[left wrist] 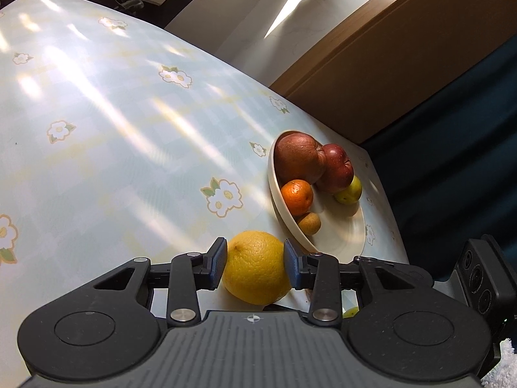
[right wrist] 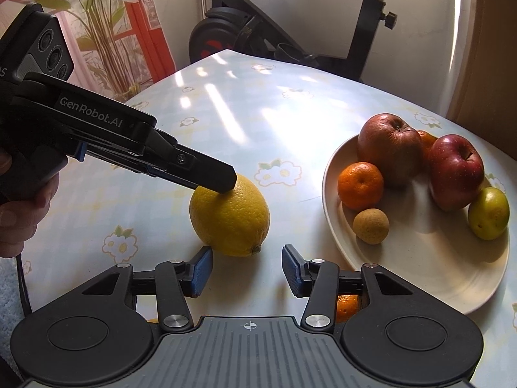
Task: Organize fruits
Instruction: 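Close both grippers around the large yellow lemon, then lift and carry the held lemon onto the cream plate with both grippers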
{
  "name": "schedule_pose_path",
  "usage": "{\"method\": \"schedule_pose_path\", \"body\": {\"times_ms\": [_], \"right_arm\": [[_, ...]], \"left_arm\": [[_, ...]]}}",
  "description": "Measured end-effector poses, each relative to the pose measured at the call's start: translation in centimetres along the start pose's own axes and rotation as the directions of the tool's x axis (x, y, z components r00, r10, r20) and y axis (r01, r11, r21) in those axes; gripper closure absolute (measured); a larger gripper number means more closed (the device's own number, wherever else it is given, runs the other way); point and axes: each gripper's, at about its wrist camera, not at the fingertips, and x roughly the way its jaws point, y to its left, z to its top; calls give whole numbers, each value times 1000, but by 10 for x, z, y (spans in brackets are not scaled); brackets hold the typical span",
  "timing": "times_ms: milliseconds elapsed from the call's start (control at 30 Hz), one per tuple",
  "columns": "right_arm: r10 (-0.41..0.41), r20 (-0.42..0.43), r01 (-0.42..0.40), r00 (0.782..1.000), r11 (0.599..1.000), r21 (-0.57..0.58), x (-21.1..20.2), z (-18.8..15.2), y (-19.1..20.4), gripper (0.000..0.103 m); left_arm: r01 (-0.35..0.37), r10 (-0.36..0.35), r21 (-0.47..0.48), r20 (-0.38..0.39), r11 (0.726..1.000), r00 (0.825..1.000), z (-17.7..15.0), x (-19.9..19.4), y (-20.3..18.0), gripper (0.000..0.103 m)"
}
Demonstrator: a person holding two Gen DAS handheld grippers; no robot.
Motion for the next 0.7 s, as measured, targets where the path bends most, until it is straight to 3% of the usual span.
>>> {"method": "schedule_pose_path", "body": {"times_ms": [533, 700], "right_arm": [[47, 31, -48, 998, 997, 55, 8, 4, -3, 59], [46, 100, -54, 994, 995, 80, -7, 0, -5, 59]], "left_arm": [[-17, 17, 5, 4, 1000, 1000, 5, 7, -4, 63], [-13, 13, 10, 14, 1000, 1000, 8, 1, -11, 63]]}}
